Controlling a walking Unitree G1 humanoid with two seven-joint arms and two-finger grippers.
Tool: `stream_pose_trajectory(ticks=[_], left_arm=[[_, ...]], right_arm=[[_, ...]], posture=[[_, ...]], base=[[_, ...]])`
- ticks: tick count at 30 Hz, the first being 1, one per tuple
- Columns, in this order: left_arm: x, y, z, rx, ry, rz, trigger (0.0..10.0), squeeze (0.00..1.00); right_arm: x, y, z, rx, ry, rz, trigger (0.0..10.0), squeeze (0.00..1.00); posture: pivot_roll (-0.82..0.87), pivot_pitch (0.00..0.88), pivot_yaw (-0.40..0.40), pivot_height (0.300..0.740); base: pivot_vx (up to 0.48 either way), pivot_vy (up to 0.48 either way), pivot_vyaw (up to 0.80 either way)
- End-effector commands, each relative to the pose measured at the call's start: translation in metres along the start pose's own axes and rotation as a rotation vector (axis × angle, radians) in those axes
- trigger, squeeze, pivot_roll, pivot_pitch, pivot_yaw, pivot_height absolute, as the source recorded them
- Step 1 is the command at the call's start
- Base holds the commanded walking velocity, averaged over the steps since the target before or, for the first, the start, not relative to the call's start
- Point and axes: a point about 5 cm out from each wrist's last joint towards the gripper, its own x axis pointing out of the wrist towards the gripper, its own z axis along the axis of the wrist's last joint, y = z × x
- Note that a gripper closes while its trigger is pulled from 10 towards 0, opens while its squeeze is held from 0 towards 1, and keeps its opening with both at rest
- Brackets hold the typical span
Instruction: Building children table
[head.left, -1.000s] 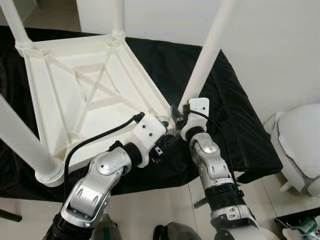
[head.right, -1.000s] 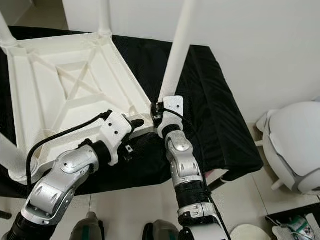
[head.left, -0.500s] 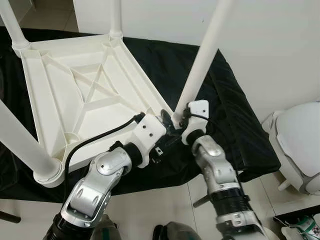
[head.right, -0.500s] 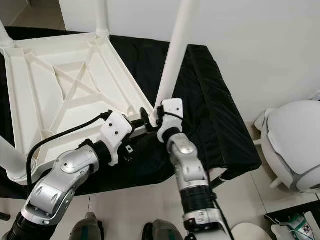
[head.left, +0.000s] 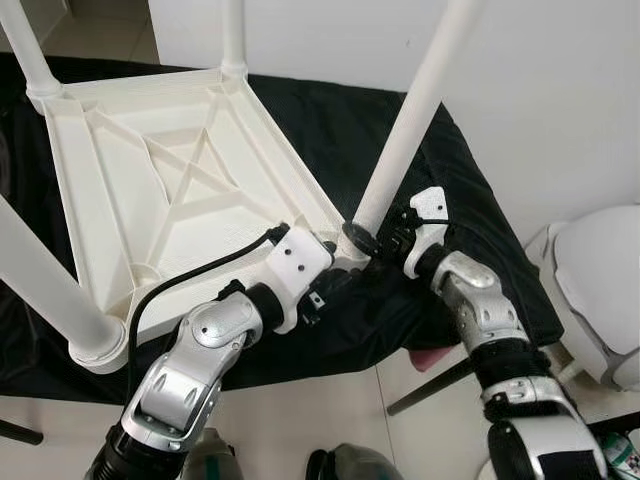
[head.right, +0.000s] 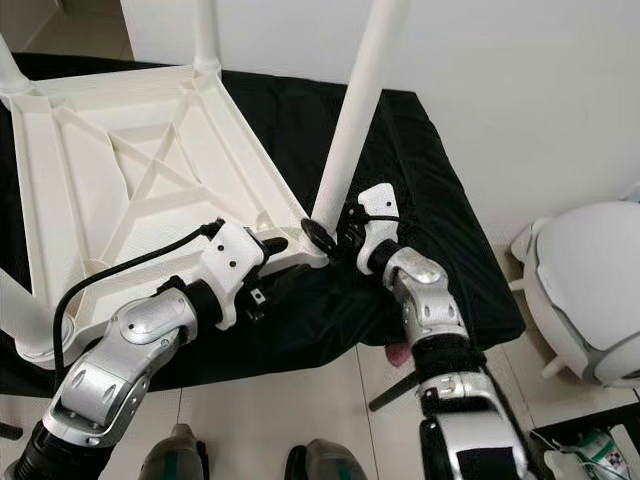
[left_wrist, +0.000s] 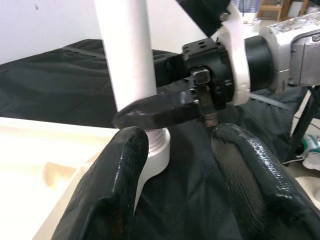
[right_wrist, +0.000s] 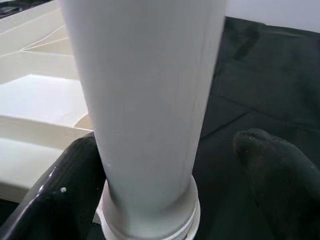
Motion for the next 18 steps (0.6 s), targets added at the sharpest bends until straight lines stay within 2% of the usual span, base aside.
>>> stream_pose_trajectory(ticks=[1,9,17,18], left_arm=[[0.001,0.0,0.002,0.01,-0.005,0.008,10.0,0.0],[0.0,0.002,0.003,0.013,-0.006,0.021,10.0,0.0],[0.0,0.002,0.004,0.011,-0.006,0.035,10.0,0.0],[-0.001,0.002,0.004,0.01,-0.006,0.038,10.0,0.0]], right_arm=[[0.002,0.0,-0.008,0.003,0.039,0.052,10.0,0.0],[0.024,0.017,-0.017,-0.013,0.066,0.131,10.0,0.0],[0.034,0.017,-0.013,-0.032,0.053,0.145,10.0,0.0],[0.034,0.016,-0.012,-0.032,0.053,0.144,2.9,0.0]], posture=[[0.02,0.0,-0.114,0.74],[0.04,0.0,-0.114,0.74],[0.06,0.0,-0.125,0.74],[0.06,0.0,-0.126,0.74]], base=[[0.0,0.0,0.0],[0.0,0.0,0.0],[0.0,0.0,0.0],[0.0,0.0,0.0]])
